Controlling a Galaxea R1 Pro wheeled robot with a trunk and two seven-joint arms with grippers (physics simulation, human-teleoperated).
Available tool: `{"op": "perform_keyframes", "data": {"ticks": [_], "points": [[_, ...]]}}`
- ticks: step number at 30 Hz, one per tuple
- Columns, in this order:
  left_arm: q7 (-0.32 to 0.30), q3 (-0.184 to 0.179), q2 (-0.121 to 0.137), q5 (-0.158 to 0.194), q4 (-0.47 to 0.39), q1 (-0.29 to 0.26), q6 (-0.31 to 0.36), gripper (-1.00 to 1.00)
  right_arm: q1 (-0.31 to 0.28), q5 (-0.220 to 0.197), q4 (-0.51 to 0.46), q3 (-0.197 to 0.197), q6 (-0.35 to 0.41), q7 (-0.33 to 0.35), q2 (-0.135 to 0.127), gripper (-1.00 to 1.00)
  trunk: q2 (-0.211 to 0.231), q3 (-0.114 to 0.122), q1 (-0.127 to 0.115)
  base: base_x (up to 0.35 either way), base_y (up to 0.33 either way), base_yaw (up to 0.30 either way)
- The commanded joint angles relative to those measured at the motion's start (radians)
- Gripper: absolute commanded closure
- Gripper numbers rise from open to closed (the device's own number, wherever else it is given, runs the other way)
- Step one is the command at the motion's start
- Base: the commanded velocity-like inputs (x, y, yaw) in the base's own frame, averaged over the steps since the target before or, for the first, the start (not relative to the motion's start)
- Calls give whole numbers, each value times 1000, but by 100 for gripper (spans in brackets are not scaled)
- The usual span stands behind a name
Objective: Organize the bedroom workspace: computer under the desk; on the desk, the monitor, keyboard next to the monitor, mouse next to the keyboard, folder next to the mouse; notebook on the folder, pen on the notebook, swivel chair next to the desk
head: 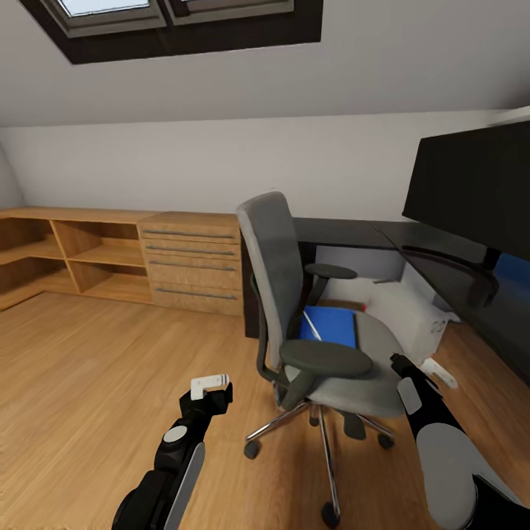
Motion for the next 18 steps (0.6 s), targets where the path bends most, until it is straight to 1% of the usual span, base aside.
{"op": "perform_keyframes", "data": {"ticks": [1, 18], "points": [[9, -2, 0, 10, -1, -1, 4, -100, 0, -11, -1, 1, 0, -3, 0, -100, 0, -1, 0, 7, 0, 190], [9, -2, 0, 11, -1, -1, 4, -100, 0, -11, 3, 1, 1, -1, 3, -100, 0, -1, 0, 1, 0, 269]]}}
